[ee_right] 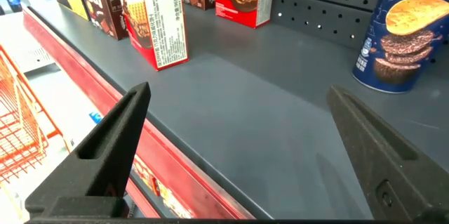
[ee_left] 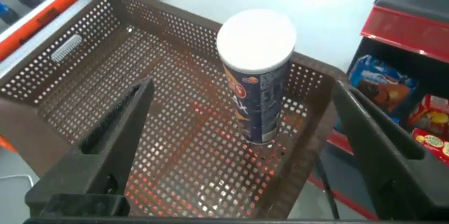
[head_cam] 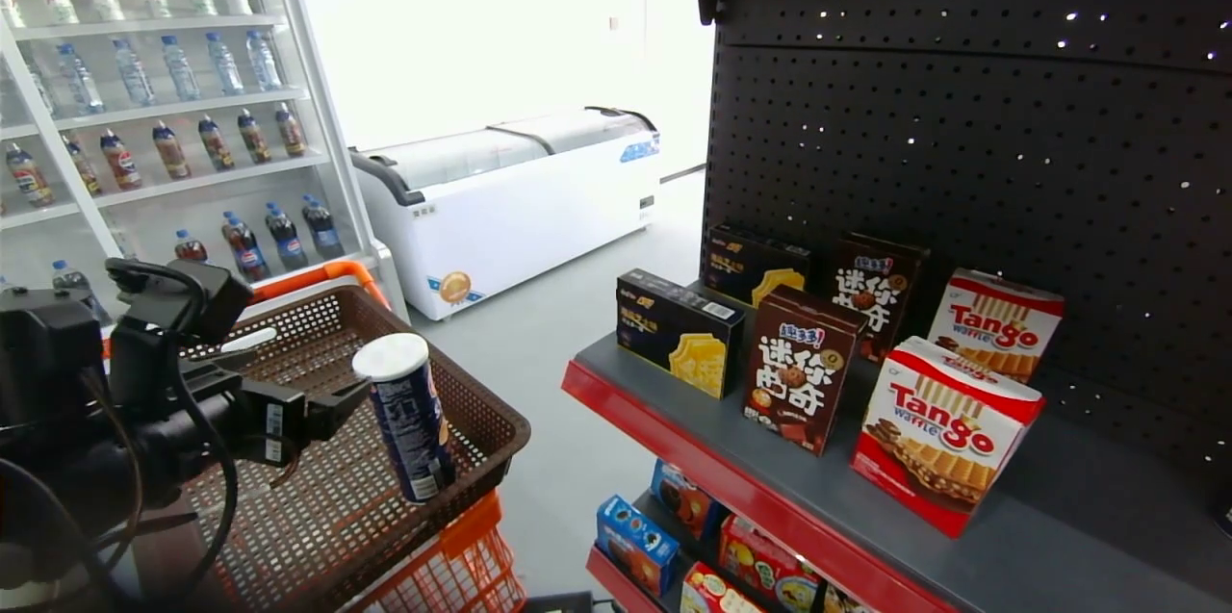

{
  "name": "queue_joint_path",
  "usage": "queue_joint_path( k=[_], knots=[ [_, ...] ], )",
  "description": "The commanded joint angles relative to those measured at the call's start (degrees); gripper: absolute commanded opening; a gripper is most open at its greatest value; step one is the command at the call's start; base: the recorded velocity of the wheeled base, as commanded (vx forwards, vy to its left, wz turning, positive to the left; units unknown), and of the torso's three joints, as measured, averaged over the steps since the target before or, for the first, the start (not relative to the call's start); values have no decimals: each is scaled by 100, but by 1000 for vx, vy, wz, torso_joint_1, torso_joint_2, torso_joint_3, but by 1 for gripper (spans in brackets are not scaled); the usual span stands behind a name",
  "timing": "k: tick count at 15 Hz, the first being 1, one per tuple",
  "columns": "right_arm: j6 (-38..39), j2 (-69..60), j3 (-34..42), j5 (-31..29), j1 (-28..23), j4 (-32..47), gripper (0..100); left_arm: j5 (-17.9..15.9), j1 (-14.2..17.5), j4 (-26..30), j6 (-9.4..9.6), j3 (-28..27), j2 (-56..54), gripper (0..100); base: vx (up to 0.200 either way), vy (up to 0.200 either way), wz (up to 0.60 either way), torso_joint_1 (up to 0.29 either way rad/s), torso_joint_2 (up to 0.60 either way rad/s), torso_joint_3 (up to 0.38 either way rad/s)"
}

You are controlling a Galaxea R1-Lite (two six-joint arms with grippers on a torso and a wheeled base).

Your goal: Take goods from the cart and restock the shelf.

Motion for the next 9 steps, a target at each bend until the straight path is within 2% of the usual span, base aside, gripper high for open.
queue_joint_path(
  k=[1,4,5,8,9],
  knots=[
    [0,7,0,6,1,-1,100,63,-6,-251,-97,94,600,100,0,0,0,0,0,0],
    [0,7,0,-3,1,-1,100,89,-24,-752,-115,252,986,100,0,0,0,0,0,0],
    [0,7,0,-3,1,-1,100,81,-42,-955,-211,252,1144,100,0,0,0,0,0,0],
    [0,7,0,-3,1,-1,100,81,-33,-1543,-255,393,1601,100,0,0,0,0,0,0],
    [0,7,0,-3,1,-1,100,81,-42,-1974,-255,445,1918,100,0,0,0,0,0,0]
  ],
)
